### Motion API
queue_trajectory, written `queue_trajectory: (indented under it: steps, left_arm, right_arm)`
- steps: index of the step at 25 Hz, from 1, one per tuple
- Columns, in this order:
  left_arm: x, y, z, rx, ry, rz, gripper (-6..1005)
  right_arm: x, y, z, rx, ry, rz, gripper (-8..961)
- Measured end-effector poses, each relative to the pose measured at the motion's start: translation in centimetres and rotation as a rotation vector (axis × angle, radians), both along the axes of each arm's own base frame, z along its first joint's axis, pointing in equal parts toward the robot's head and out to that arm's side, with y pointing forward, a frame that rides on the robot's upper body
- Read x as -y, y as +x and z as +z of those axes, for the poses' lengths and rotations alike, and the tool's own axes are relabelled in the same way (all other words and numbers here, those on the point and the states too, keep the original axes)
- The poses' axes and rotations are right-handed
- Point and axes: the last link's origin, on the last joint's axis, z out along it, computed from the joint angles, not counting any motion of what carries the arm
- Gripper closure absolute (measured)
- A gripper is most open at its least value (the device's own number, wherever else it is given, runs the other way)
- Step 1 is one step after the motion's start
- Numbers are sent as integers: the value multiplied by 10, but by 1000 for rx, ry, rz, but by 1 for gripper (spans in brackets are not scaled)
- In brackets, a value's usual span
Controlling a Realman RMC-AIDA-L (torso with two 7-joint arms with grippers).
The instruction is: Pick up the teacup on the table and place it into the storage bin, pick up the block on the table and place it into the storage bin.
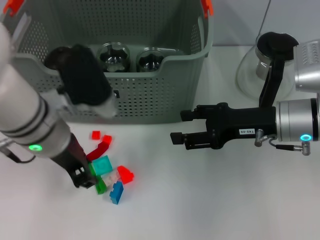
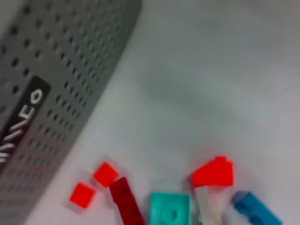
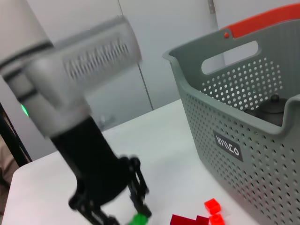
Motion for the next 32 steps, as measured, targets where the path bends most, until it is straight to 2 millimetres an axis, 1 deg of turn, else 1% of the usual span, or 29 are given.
queue_trajectory:
  steps: [1,2,3,4,6,8,9,11,13,14,16,17,18,19,21,23,25,27,30,32]
  left_arm:
    - [0,0,0,0,0,0,596]
    - [4,10,19,73,27,18,596]
    - [4,13,23,94,33,18,596]
    - [6,18,32,139,44,19,596]
    - [9,36,53,287,53,-1,597]
    - [5,56,74,446,76,-50,597]
    - [-1,65,85,512,107,-80,597]
    - [-16,79,101,593,164,-136,596]
    - [-41,91,111,626,241,-182,595]
    - [-52,94,114,629,271,-190,595]
    - [-79,94,114,614,335,-181,596]
    - [-94,90,111,602,352,-152,596]
    - [-116,82,105,586,376,-104,596]
    - [-116,82,105,586,376,-104,597]
    - [-132,74,100,585,395,-58,584]
    - [-141,68,96,589,410,-36,557]
    - [-141,69,97,592,420,-45,530]
    - [-135,73,103,601,423,-70,468]
    - [-111,84,115,652,396,-120,375]
    - [-88,92,124,693,370,-172,313]
  right_arm:
    - [0,0,0,0,0,1,150]
    - [0,0,0,0,-1,1,150]
    - [0,0,1,0,-1,2,150]
    - [0,0,1,0,-1,2,150]
    - [0,0,2,1,0,3,150]
    - [-1,0,2,3,0,4,150]
    - [0,0,2,2,1,8,150]
    - [0,0,2,3,2,13,151]
    - [0,0,1,3,0,16,151]
    - [1,0,1,1,-4,19,151]
    - [2,-1,1,-2,-13,23,151]
    - [2,-1,1,-3,-15,24,151]
    - [3,-1,1,-4,-18,25,151]
    - [3,-1,1,-4,-18,25,150]
    - [4,0,1,-4,-20,24,149]
    - [5,0,1,-4,-23,24,149]
    - [5,0,1,-5,-26,26,149]
    - [5,0,1,-5,-26,26,150]
    - [5,0,2,-5,-24,25,150]
    - [4,0,2,-5,-23,24,150]
